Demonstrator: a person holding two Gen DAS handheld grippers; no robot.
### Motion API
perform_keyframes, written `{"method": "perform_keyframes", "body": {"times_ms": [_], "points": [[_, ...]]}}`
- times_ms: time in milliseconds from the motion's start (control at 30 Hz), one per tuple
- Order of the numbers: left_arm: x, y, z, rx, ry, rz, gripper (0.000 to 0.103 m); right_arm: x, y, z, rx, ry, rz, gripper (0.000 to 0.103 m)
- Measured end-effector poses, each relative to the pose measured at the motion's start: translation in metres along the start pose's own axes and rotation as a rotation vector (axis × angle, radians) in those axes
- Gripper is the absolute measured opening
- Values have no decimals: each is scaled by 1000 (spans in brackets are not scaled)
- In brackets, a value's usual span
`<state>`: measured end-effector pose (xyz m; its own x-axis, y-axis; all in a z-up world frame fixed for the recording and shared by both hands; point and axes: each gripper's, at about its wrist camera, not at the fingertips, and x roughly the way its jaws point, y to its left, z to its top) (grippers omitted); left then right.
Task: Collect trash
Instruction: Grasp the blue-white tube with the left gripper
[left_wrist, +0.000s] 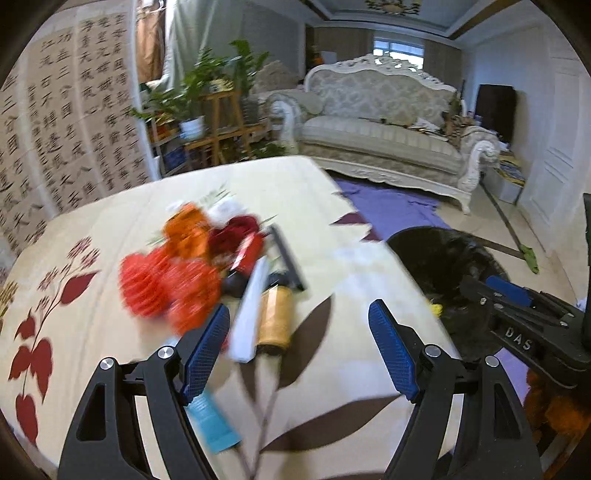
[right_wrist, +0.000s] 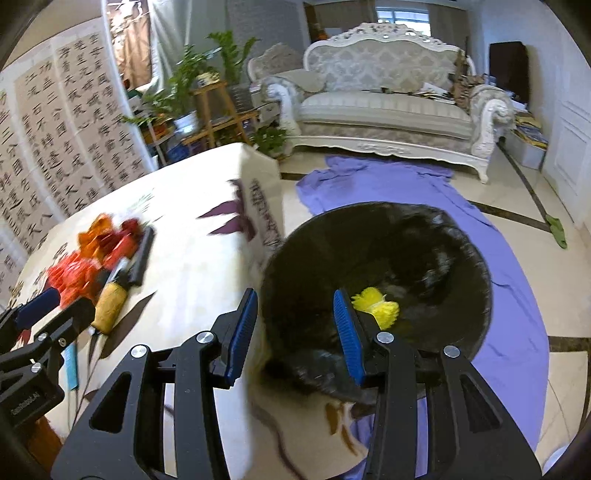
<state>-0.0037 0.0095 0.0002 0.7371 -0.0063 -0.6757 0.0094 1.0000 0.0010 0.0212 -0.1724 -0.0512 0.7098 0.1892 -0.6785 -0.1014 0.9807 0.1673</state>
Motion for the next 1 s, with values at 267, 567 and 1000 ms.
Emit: {"method": "perform_keyframes", "body": {"times_ms": [267,567,1000], "points": [[-3,34,-26,-76,46,62,75,-1,34,-18,-50,31,41,42],[5,62,-52,-145,100,95,75,-1,54,-27,-88,51,60,42],[4,74,-60,-146,84,92,22,7,67,-25,-111,70,70,42]]}}
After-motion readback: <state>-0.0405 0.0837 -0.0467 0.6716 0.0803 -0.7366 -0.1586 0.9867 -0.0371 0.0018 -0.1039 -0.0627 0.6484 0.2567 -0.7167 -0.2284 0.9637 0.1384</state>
